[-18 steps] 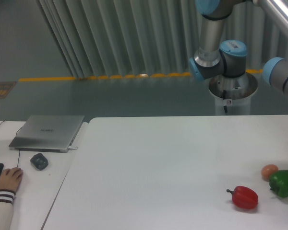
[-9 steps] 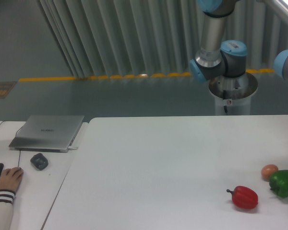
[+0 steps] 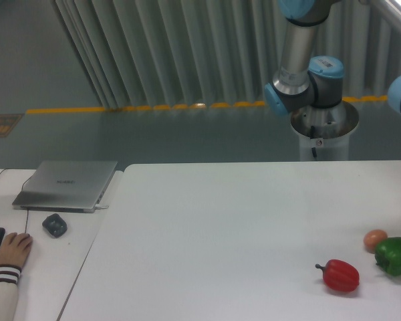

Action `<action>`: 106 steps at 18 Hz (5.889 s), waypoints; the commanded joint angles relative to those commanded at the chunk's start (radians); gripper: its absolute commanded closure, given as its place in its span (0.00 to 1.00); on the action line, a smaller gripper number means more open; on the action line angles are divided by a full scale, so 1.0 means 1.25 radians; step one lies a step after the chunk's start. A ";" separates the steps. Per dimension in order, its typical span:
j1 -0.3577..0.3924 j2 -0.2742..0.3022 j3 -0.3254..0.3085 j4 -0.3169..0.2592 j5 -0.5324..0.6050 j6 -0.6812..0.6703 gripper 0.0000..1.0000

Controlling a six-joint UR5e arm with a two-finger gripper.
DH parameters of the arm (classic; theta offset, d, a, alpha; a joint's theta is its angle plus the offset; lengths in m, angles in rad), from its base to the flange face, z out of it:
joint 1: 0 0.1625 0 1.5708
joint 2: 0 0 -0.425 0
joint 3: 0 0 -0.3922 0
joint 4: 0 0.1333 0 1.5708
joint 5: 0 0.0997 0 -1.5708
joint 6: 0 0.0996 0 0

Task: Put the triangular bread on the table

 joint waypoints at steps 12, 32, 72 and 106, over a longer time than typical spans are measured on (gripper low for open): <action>0.034 0.006 -0.007 0.080 -0.065 -0.136 0.00; 0.038 -0.044 0.052 0.136 -0.150 -0.216 0.00; 0.032 -0.173 0.101 0.149 -0.162 -0.217 0.00; 0.043 -0.199 0.114 0.149 -0.162 -0.217 0.43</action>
